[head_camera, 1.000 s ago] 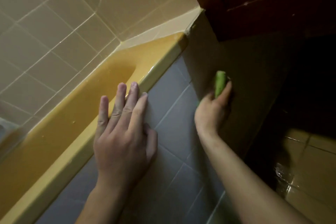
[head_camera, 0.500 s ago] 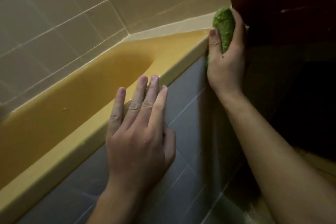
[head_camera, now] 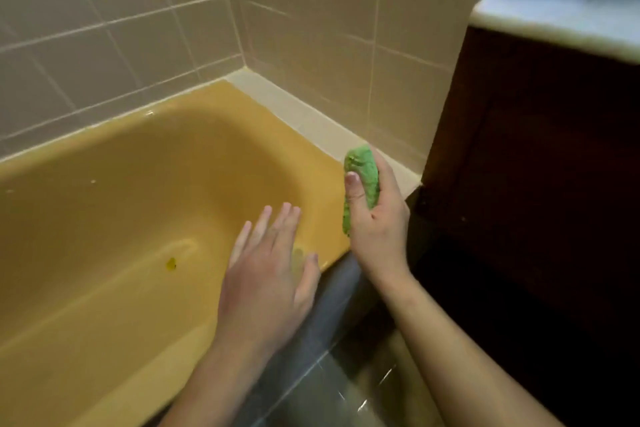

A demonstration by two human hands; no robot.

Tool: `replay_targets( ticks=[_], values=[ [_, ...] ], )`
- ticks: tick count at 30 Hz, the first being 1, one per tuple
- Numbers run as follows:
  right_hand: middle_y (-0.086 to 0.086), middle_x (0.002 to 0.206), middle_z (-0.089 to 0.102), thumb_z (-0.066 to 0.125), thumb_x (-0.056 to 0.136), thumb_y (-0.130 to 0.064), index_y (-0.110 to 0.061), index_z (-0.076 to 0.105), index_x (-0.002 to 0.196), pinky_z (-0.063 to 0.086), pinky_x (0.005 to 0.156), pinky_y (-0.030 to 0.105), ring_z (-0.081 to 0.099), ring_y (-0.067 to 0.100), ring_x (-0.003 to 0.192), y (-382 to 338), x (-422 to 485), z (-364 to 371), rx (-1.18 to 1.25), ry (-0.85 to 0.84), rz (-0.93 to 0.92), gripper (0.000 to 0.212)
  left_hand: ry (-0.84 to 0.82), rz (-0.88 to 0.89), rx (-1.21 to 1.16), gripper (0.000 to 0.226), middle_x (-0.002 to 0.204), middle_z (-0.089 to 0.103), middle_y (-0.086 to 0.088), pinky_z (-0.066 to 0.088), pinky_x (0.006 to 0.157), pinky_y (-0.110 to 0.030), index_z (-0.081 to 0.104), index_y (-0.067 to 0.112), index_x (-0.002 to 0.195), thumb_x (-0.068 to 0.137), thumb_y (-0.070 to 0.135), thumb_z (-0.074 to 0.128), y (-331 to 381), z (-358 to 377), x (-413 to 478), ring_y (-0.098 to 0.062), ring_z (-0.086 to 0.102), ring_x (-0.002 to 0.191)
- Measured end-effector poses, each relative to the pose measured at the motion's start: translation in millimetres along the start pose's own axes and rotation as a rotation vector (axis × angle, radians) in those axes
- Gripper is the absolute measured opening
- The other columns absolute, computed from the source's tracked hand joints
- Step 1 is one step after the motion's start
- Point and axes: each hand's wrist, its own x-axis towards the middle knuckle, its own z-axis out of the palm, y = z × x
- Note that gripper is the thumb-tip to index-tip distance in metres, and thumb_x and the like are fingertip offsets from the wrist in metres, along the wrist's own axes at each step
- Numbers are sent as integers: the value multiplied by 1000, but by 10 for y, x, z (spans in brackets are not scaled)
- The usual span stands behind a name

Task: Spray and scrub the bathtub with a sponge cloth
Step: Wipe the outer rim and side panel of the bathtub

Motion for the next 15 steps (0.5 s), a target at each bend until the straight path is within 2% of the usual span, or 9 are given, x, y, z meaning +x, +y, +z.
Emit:
replay_targets(
  ticks=[3, 5, 9, 13, 15],
  values=[
    [-7, 133, 66, 51, 100, -57, -32, 50, 147, 50, 106, 49, 62, 13, 121, -857, 36, -49, 126, -79, 273, 53, -54, -57, -35, 70, 165, 38, 2, 20, 129, -44, 42, 17, 158, 97, 53, 37, 1, -911, 165, -19, 26, 157],
    [-10, 135, 64, 50, 100, -58, -36, 48, 148, 49, 107, 49, 61, 11, 122, -1462, 107, -110, 115, -136, 316, 53, -96, -63, -5, 71, 168, 33, 3, 16, 130, -44, 40, 18, 159, 99, 54, 35, 5, -1557, 228, -18, 22, 158],
    [-17, 146, 54, 51, 106, -45, -40, 36, 157, 46, 112, 40, 54, 1, 128, -2723, 292, -200, 13, -353, 231, 53, -173, -157, 75, 73, 170, 28, 3, 13, 130, -45, 37, 23, 160, 98, 60, 29, -20, -2796, 246, -20, 18, 160],
    [-29, 136, 44, 53, 107, -36, -42, 34, 157, 37, 106, 20, 42, -25, 115, -3755, 440, -170, 5, -530, 105, 54, -166, -284, 86, 79, 172, 22, 4, 14, 129, -45, 33, 27, 162, 95, 66, 24, 11, -3781, 159, -21, 16, 160],
    [-29, 134, 45, 53, 107, -33, -41, 36, 156, 36, 106, 20, 40, -27, 115, -4131, 447, -111, 42, -590, 69, 53, -129, -345, 79, 77, 172, 21, 4, 15, 129, -46, 31, 29, 163, 95, 66, 27, 26, -4174, 67, -22, 17, 160]
  ],
)
